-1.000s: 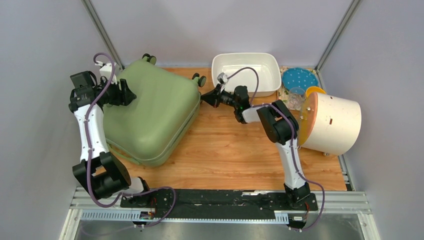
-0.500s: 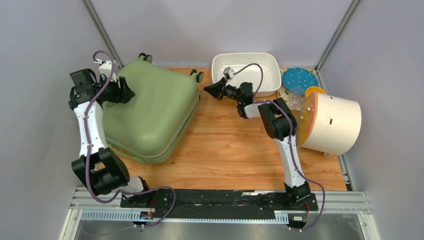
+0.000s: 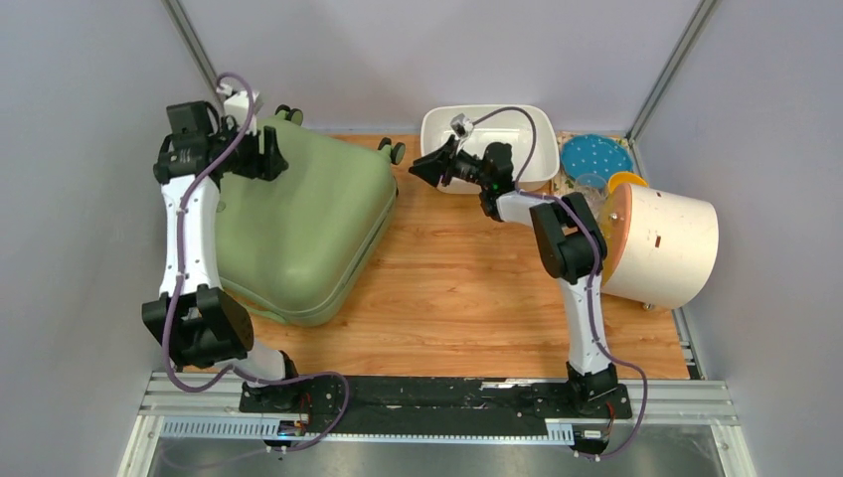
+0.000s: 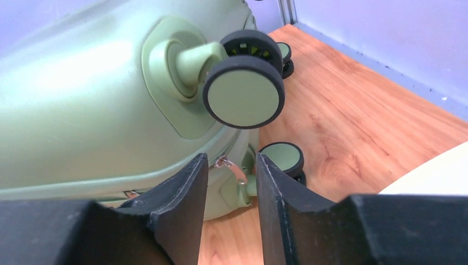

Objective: Open, take out, and arrange the luggage

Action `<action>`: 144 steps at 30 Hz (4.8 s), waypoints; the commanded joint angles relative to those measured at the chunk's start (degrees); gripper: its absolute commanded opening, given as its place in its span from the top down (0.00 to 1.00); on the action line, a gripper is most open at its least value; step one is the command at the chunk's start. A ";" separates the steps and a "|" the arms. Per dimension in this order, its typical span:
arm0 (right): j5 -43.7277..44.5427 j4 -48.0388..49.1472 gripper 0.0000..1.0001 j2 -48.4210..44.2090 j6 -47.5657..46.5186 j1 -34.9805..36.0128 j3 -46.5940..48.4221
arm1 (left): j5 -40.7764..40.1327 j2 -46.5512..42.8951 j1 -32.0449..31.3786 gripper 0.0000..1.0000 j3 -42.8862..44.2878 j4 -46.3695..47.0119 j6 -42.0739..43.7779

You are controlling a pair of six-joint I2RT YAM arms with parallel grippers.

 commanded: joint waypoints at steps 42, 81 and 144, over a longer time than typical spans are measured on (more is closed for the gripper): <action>-1.22 4.30 0.44 -28.18 -8.45 2.75 -38.20 | -7.28 20.01 -36.81 0.42 3.27 6.11 4.69; -4.31 23.92 0.55 -10.95 0.87 14.89 -34.07 | -4.82 19.75 -34.88 0.42 3.01 0.04 7.06; 7.12 15.66 1.00 -1.20 22.75 10.23 -14.83 | 1.68 19.05 -34.44 0.43 -1.92 0.91 5.83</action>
